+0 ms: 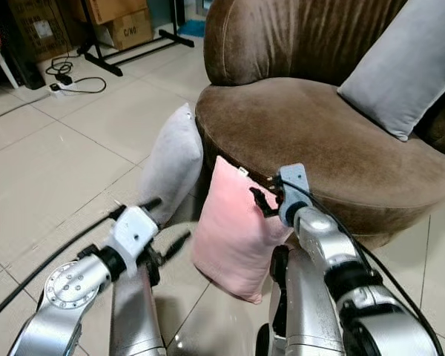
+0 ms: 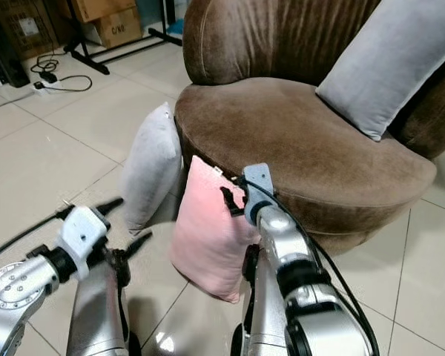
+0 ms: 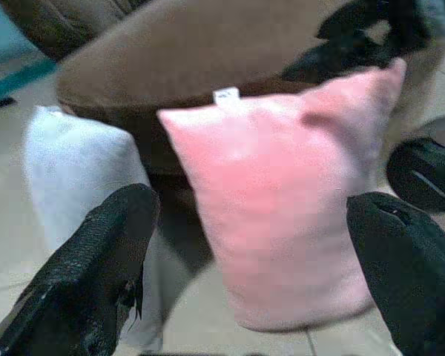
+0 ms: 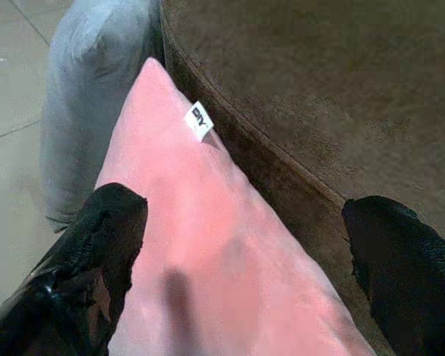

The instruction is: Move the pillow to the sofa from floor

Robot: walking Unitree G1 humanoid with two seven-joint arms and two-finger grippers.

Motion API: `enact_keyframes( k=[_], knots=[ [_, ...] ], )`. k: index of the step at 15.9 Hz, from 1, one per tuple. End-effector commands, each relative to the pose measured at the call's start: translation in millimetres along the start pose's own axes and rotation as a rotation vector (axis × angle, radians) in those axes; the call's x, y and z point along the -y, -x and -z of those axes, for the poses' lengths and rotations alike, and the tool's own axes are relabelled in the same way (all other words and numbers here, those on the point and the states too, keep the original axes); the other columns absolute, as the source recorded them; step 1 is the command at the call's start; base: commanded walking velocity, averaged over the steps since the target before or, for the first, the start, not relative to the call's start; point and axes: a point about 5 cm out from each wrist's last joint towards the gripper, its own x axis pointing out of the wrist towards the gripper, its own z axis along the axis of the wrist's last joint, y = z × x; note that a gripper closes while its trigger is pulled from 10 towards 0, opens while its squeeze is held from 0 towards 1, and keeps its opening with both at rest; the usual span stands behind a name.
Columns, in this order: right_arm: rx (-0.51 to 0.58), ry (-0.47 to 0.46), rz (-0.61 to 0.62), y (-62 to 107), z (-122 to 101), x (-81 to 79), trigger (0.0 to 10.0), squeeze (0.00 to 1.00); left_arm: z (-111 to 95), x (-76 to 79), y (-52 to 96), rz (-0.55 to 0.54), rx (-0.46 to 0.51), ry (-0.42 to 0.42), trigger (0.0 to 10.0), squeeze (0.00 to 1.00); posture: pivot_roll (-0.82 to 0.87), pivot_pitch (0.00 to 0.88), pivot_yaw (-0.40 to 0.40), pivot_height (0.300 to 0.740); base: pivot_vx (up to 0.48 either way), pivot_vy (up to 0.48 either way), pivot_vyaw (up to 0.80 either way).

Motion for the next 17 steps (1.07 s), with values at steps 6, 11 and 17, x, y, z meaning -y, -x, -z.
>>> enact_keyframes(
  k=[6, 11, 17],
  knots=[
    [-0.194, 0.084, 0.110, -6.9, 28, -6.3, 10.0, 0.00, -3, 2.2, 7.5, 0.117, -0.032, 0.016, 10.0, 0.00, -0.02, 0.000, -0.011, 0.400, 0.000, 0.000, 0.00],
    [-0.227, 0.086, 0.126, -7.4, 34, -12.2, 0.0, 0.00, -3, 1.8, 14.4, 0.129, -0.058, 0.022, 10.0, 0.00, 0.00, 0.000, -0.019, 0.400, 0.000, 0.000, 0.00],
    [-0.247, 0.127, 0.114, -6.9, 40, -19.7, 0.0, 0.00, -1, 6.3, 19.5, 0.182, -0.093, 0.050, 10.0, 0.00, 0.01, 0.000, -0.019, 0.400, 0.000, 0.000, 0.00]
  ],
)
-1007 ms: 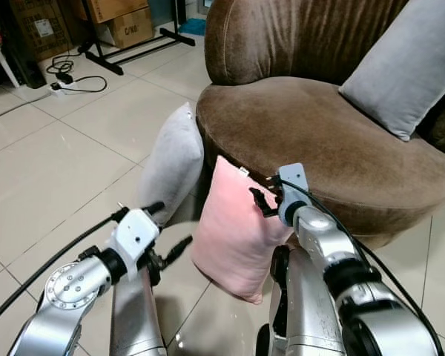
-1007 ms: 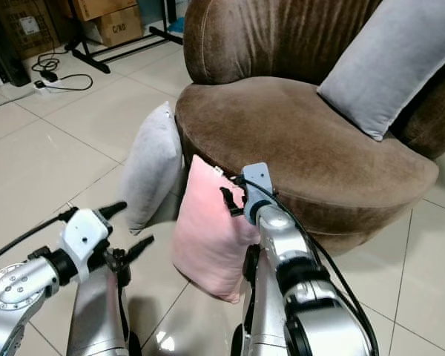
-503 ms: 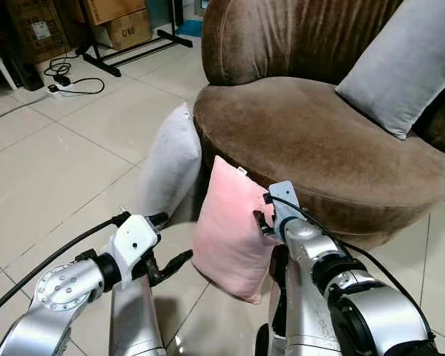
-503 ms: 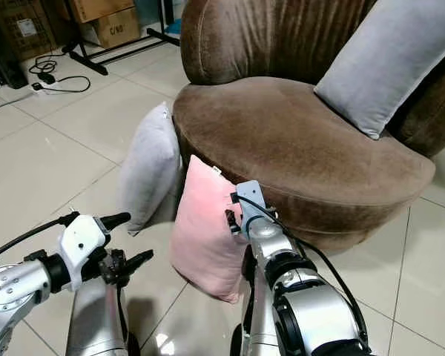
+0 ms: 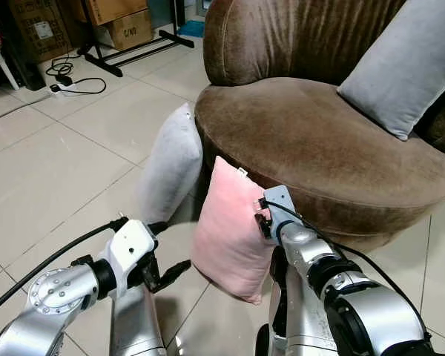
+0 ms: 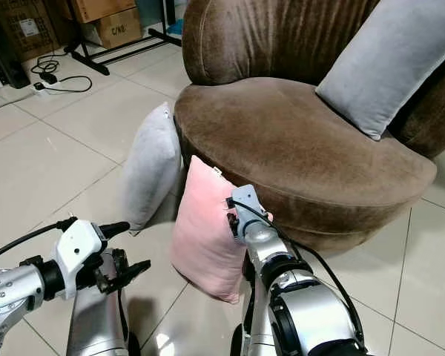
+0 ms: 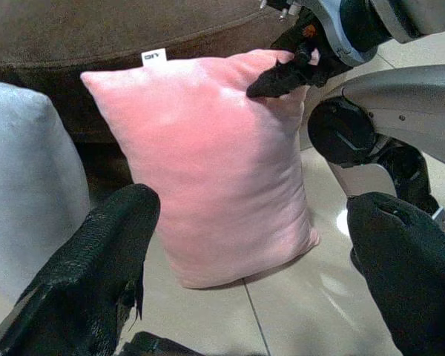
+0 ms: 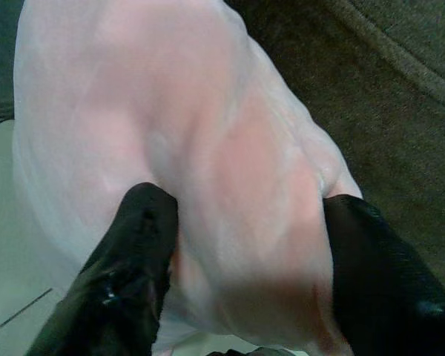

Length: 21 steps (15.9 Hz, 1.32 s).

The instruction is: Move the pillow to the sofa from floor

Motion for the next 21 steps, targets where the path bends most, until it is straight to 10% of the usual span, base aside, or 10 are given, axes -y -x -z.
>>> enact_keyframes(
  k=[1, 21],
  knots=[
    [0.003, 0.015, 0.001, -0.3, -3, -2.5, 0.0, 0.00, -3, 0.4, 2.8, 0.007, 0.000, -0.013, 10.0, 0.00, 0.02, 0.000, -0.017, 0.400, 0.000, 0.000, 0.00],
    [-0.016, 0.074, 0.001, 0.7, 5, -15.3, 0.0, 0.00, -3, 15.6, 13.4, 0.026, -0.028, 0.001, 10.0, 0.00, 0.02, 0.007, -0.038, 0.400, 0.000, 0.000, 0.00]
  ],
)
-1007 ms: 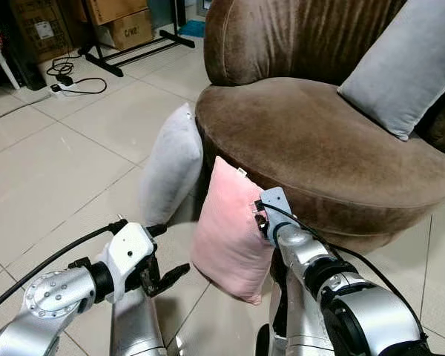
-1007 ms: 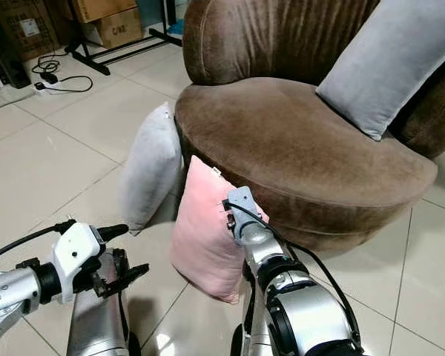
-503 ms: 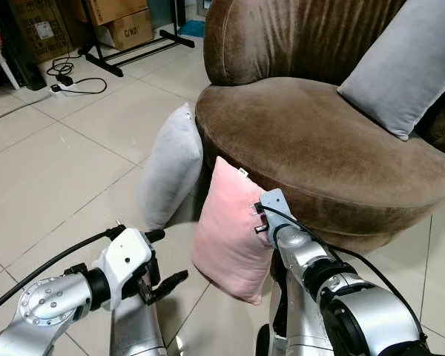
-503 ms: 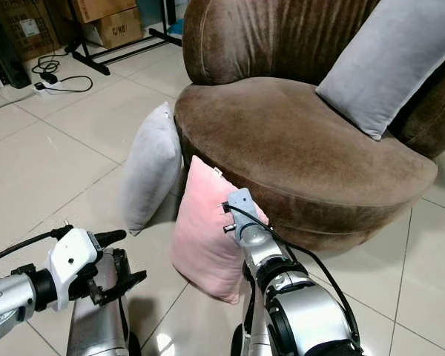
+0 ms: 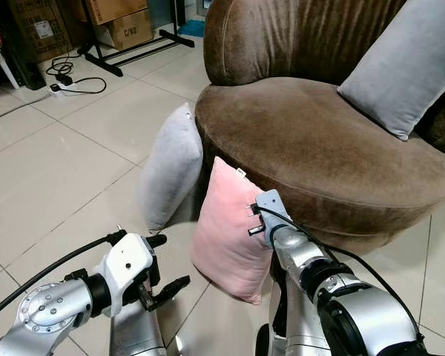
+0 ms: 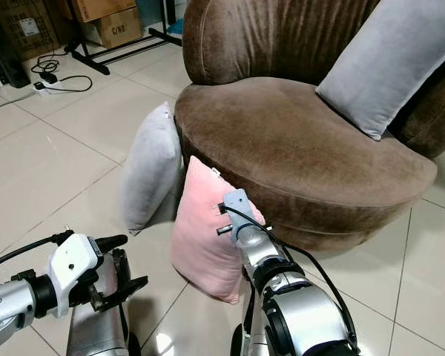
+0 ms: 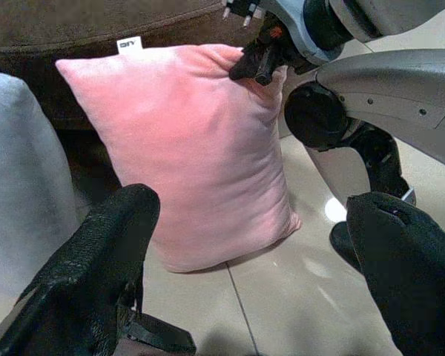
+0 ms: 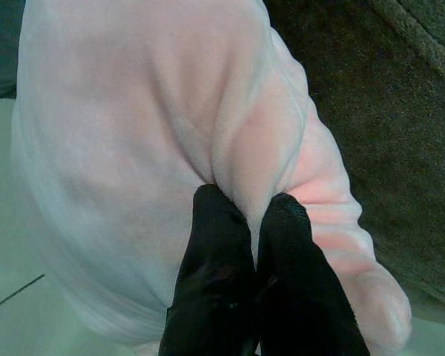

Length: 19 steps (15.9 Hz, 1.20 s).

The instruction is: Move the pillow to the sofa from floor

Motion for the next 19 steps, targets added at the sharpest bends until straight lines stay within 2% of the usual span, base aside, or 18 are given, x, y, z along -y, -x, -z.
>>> enact_keyframes(
  k=[1, 2, 3, 4, 5, 6, 8, 10, 11, 12, 14, 16, 17, 19],
  knots=[
    [0.008, -0.017, -0.032, 0.3, 1, -3.9, 0.0, 0.00, -2, 0.3, 0.1, -0.012, 0.005, -0.002, 10.0, 0.00, 0.02, 0.000, -0.039, 0.400, 0.000, 0.000, 0.00],
    [0.016, -0.029, -0.044, 0.4, -1, -5.2, 0.0, 0.00, -2, 0.2, 0.0, -0.017, 0.005, 0.000, 10.0, 0.00, 0.02, 0.000, -0.040, 0.400, 0.000, 0.000, 0.00],
    [0.078, -0.114, -0.149, 1.4, -9, -14.2, 0.0, 0.00, -1, -1.1, 1.2, -0.059, 0.011, 0.002, 10.0, 0.00, 0.01, 0.000, -0.045, 0.400, 0.000, 0.000, 0.00],
    [0.160, -0.186, -0.245, 3.1, -20, -16.7, 0.0, 0.00, -2, -4.6, 5.9, -0.124, 0.030, 0.006, 10.0, 0.00, 0.01, 0.000, -0.051, 0.400, 0.000, 0.000, 0.00],
    [0.188, -0.208, -0.273, 3.8, -23, -16.2, 0.0, 0.00, -2, -5.9, 6.7, -0.145, 0.036, 0.009, 10.0, 0.00, 0.01, 0.000, -0.056, 0.400, 0.000, 0.000, 0.00],
    [0.259, -0.362, -0.341, 5.5, -31, -8.2, 0.0, 0.00, -7, -11.2, 7.2, -0.211, 0.056, 0.023, 10.0, 0.00, 0.00, 0.000, -0.063, 0.400, 0.000, 0.000, 0.00],
    [0.354, -0.467, -0.396, 8.8, -41, 5.1, 0.0, 0.00, -12, -18.4, 4.7, -0.270, 0.098, 0.046, 10.0, 0.00, -0.01, 0.000, -0.066, 0.400, 0.000, 0.000, 0.00],
    [0.536, -0.563, -0.433, 21.4, -58, 22.6, 0.0, 0.00, -10, -24.0, 3.3, -0.339, 0.101, 0.016, 10.0, 0.00, -0.04, 0.000, -0.056, 0.400, 0.000, 0.000, 0.00],
    [0.602, -0.598, -0.421, 29.8, -66, 29.0, 3.0, 0.00, -8, -27.4, 1.0, -0.367, 0.105, 0.014, 10.0, 0.00, -0.05, 0.000, -0.051, 0.400, 0.000, 0.000, 0.00],
    [0.660, -0.634, -0.426, 41.1, -74, 32.7, 10.0, 0.00, -9, -30.4, -0.2, -0.396, 0.117, 0.012, 10.0, 0.00, -0.06, 0.000, -0.047, 0.400, 0.000, 0.000, 0.00],
    [0.747, -0.666, -0.424, 65.5, -85, 39.6, 10.0, 0.00, -15, -38.7, -1.7, -0.472, 0.139, -0.010, 10.0, 0.00, -0.07, 0.000, -0.046, 0.400, 0.000, 0.000, 0.00],
    [0.858, -0.725, -0.376, 95.6, -100, 55.1, 10.0, 0.00, -27, -49.5, -2.3, -0.568, 0.190, -0.025, 10.0, 0.00, -0.07, 0.000, -0.042, 0.415, 0.000, 0.000, 0.00],
    [0.880, -0.734, -0.359, 102.2, -104, 60.6, 10.0, 0.00, -31, -52.7, -2.7, -0.595, 0.206, -0.023, 10.0, 0.00, -0.07, 0.000, -0.042, 0.420, 0.000, 0.000, 0.00],
    [0.948, -0.764, -0.282, 123.8, -119, 85.2, 10.0, 0.00, -42, -62.1, -7.5, -0.644, 0.262, -0.021, 10.0, 0.00, -0.08, 0.000, -0.037, 0.440, 0.000, 0.000, 0.00]
  ],
)
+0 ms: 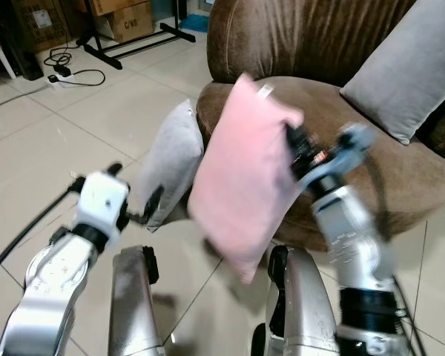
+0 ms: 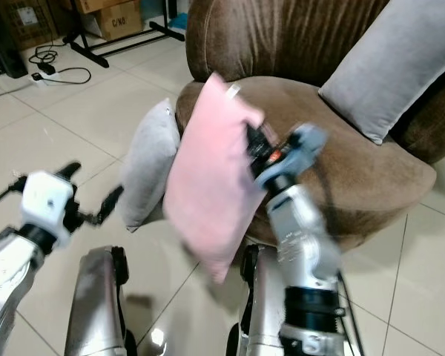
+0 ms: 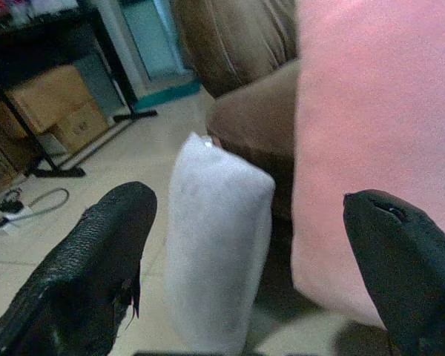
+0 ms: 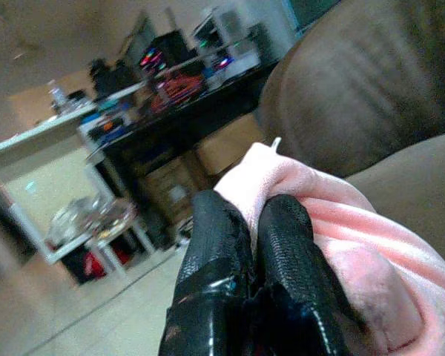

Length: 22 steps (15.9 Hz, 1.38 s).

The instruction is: Move the pillow to the sofa from floor

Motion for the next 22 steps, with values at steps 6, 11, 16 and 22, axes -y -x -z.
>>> enact_keyframes(
  k=[6, 11, 16, 22],
  knots=[
    [0.350, 0.050, 0.057, -29.4, -119, -16.5, 10.0, 0.00, -9, -1.7, -11.5, -0.050, 0.029, 0.030, 10.0, 0.00, -0.08, 0.000, -0.035, 0.495, 0.000, 0.000, 0.00],
    [0.381, 0.039, 0.087, -40.3, -135, -11.5, 10.0, 0.00, -8, -4.6, -11.7, -0.074, 0.035, 0.023, 10.0, 0.00, -0.07, 0.000, -0.057, 0.540, 0.000, 0.000, 0.00],
    [0.044, 0.051, 0.163, -32.8, -38, 6.6, 10.0, 0.00, -6, 0.2, -11.4, -0.046, 0.031, 0.003, 10.0, 0.00, -0.08, 0.000, -0.053, 0.580, 0.000, 0.000, 0.00],
    [-0.172, 0.155, 0.295, 1.5, 28, 30.3, 10.0, 0.00, 4, 4.3, -4.8, -0.048, -0.007, 0.001, 10.0, 0.00, -0.06, 0.000, -0.066, 0.635, 0.000, 0.000, 0.00]
  ],
)
